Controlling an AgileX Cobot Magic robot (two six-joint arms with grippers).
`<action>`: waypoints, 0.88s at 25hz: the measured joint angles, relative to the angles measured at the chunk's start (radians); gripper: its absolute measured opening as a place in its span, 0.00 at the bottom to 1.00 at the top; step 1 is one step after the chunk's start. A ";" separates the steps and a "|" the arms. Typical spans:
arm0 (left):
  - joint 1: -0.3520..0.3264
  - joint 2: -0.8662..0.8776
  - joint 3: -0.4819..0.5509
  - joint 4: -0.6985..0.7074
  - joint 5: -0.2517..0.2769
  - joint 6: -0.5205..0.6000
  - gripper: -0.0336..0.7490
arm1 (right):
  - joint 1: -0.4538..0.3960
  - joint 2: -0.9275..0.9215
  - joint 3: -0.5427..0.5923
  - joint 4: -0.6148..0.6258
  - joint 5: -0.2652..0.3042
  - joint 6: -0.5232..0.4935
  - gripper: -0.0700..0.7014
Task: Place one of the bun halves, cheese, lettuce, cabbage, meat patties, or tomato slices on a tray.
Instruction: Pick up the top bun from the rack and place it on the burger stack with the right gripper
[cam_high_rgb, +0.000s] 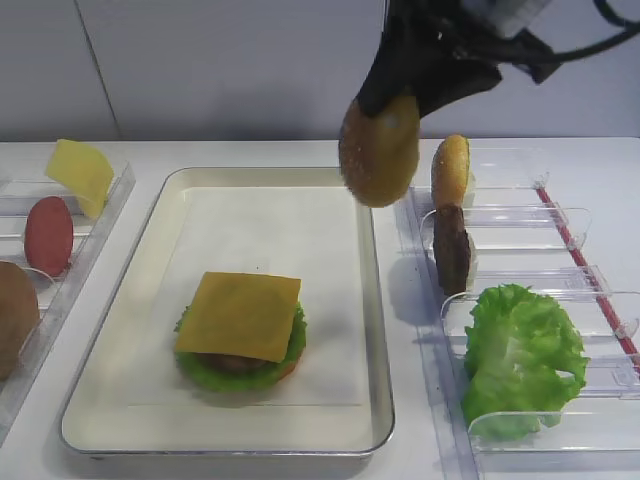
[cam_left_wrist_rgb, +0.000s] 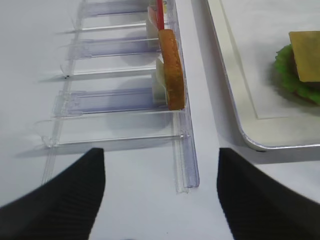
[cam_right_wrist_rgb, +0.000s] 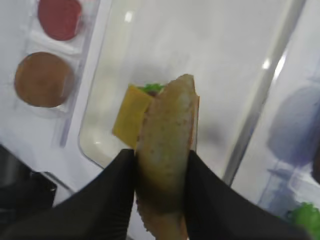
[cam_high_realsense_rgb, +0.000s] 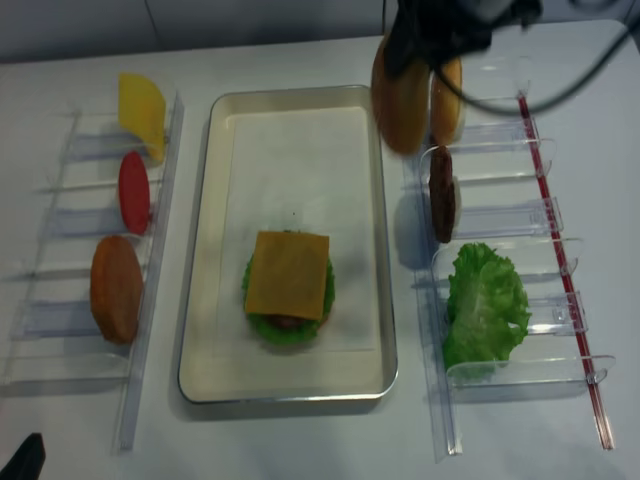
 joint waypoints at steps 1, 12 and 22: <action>0.000 0.000 0.000 0.000 0.000 0.000 0.62 | 0.000 -0.012 0.032 0.049 -0.010 -0.026 0.44; 0.000 0.000 0.000 0.000 0.000 0.000 0.62 | 0.000 -0.046 0.366 0.598 -0.139 -0.439 0.44; 0.000 0.000 0.000 0.000 0.000 0.000 0.62 | 0.000 -0.050 0.571 0.871 -0.152 -0.635 0.44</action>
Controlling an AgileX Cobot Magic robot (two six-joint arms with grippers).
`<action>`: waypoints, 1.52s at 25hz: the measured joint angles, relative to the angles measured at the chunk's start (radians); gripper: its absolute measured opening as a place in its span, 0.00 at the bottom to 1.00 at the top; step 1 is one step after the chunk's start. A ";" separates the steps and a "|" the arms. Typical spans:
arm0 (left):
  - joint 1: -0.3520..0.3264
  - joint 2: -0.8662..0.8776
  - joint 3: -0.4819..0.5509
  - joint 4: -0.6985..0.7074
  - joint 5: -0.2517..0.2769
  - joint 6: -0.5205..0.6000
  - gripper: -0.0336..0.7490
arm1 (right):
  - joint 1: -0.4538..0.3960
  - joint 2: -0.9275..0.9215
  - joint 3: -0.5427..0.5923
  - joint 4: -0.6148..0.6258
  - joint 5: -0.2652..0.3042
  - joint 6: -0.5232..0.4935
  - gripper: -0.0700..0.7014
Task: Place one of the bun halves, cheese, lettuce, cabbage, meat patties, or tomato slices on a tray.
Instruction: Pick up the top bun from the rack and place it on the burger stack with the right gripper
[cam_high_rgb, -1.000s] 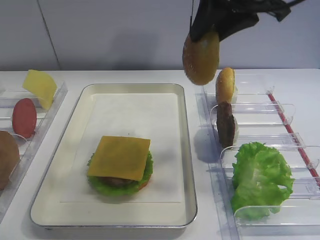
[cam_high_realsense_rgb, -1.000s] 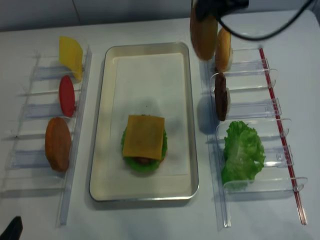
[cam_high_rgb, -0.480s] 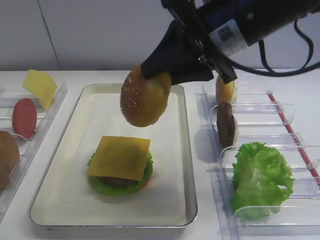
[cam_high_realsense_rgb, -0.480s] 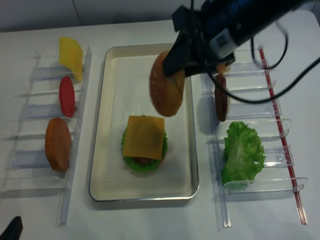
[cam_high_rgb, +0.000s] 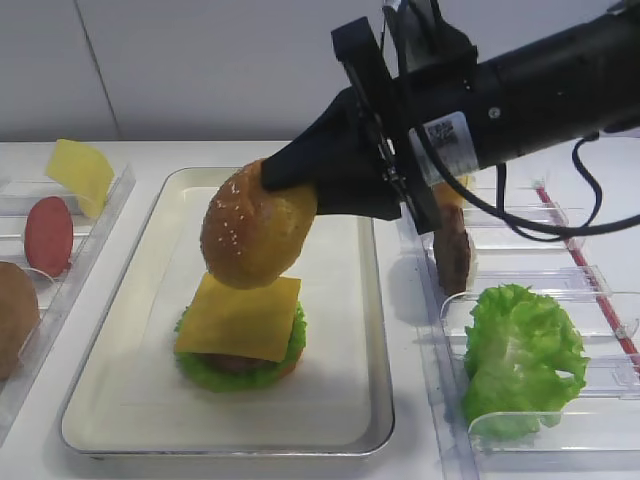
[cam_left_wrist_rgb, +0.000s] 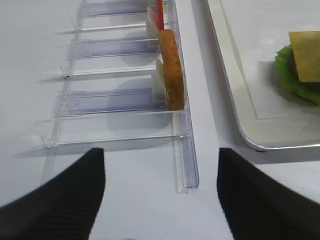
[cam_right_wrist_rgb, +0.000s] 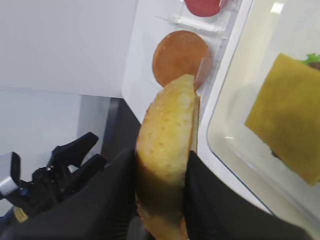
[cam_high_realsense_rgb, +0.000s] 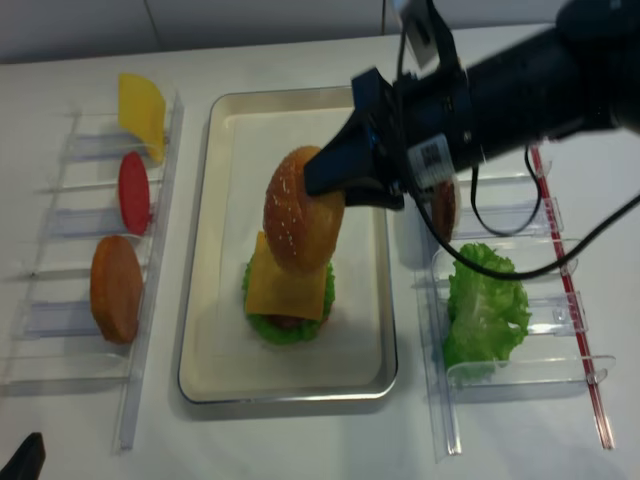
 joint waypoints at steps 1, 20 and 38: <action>0.000 0.000 0.000 0.000 0.000 0.000 0.62 | 0.000 0.000 0.017 0.025 0.003 -0.016 0.44; 0.000 0.000 0.000 0.000 0.000 0.000 0.62 | 0.022 0.174 0.113 0.300 0.050 -0.239 0.44; 0.000 0.000 0.000 0.000 0.000 0.000 0.62 | 0.068 0.247 0.113 0.309 -0.086 -0.288 0.44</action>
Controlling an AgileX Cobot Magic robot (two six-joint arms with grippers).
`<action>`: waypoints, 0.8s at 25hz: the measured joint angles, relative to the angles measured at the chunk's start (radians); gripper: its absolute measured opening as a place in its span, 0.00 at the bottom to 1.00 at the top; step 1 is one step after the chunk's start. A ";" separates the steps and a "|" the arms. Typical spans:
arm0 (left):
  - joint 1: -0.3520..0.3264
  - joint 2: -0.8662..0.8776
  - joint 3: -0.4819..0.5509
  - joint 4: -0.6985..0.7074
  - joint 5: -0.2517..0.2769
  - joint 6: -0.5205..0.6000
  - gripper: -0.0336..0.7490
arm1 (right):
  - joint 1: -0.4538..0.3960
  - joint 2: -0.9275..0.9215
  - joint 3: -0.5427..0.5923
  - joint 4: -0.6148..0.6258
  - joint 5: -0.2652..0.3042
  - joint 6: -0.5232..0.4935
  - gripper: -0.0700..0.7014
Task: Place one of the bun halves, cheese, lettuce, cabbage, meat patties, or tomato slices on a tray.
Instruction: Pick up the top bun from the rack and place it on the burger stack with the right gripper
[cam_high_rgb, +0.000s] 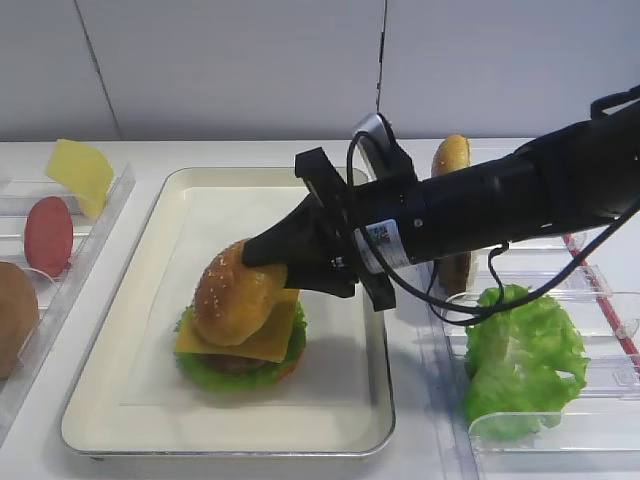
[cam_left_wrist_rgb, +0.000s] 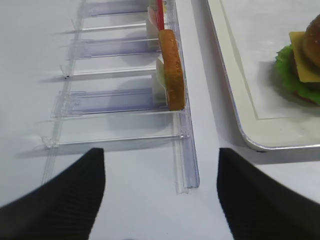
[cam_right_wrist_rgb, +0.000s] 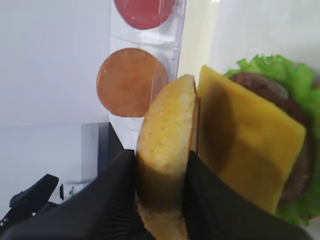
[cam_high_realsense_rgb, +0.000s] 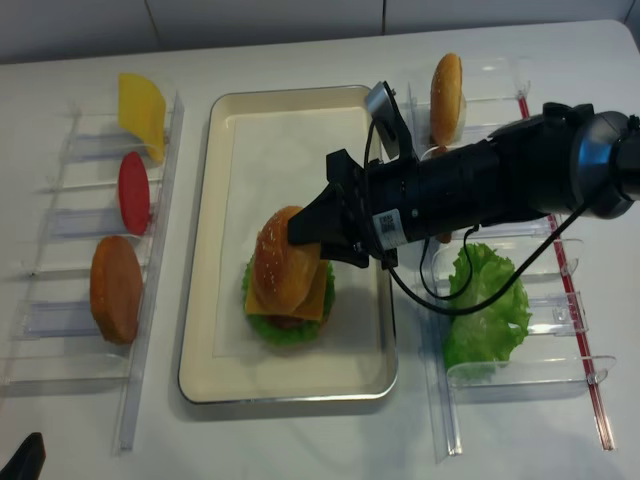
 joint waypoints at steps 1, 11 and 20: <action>0.000 0.000 0.000 0.000 0.000 0.000 0.62 | 0.000 0.000 0.000 0.001 -0.009 0.002 0.44; 0.000 0.000 0.000 0.000 0.000 0.000 0.62 | 0.000 0.000 0.000 0.003 0.016 0.033 0.44; 0.000 0.000 0.000 0.000 0.000 0.000 0.62 | 0.021 0.000 0.000 0.005 -0.016 0.059 0.44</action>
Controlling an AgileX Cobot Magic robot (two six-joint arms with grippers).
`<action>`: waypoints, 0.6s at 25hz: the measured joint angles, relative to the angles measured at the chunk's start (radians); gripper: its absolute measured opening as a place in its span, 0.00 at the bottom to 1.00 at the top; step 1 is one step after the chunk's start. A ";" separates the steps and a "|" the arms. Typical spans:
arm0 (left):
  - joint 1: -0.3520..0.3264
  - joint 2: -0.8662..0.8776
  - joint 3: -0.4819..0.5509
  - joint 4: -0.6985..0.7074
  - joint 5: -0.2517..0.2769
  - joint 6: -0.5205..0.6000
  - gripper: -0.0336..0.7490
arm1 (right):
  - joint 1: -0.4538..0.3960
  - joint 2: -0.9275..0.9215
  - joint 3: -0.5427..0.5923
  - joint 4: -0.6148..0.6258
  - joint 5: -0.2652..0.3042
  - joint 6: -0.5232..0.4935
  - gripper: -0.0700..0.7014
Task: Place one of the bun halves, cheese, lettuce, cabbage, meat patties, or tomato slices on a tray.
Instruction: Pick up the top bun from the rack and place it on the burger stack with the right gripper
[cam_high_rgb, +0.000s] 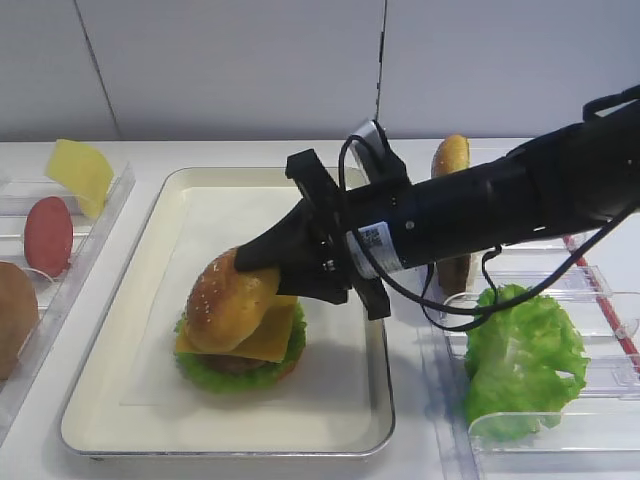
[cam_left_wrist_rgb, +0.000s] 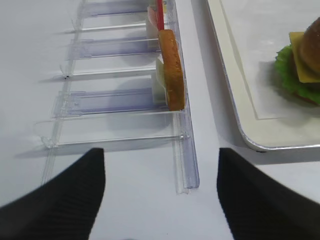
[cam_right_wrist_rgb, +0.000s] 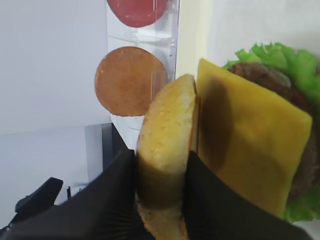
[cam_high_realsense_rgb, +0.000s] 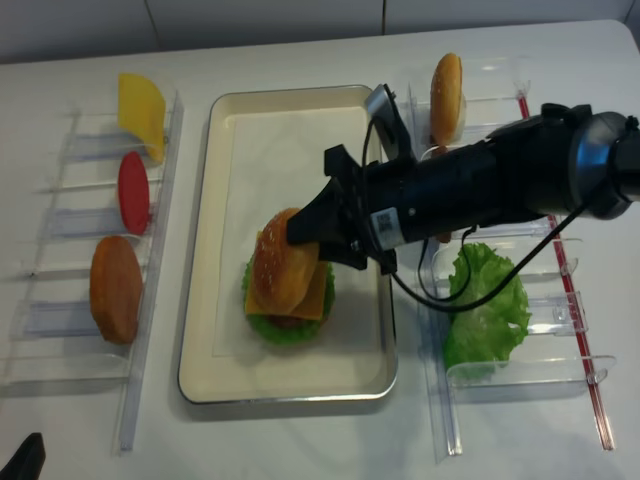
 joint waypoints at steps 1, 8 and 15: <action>0.000 0.000 0.000 0.000 0.000 0.000 0.62 | 0.007 0.004 0.000 0.000 -0.002 0.002 0.44; 0.000 0.000 0.000 0.000 0.000 0.000 0.62 | 0.007 0.046 -0.023 0.002 0.038 -0.003 0.44; 0.000 0.000 0.000 0.000 0.000 0.000 0.62 | 0.007 0.051 -0.023 0.003 0.045 -0.017 0.44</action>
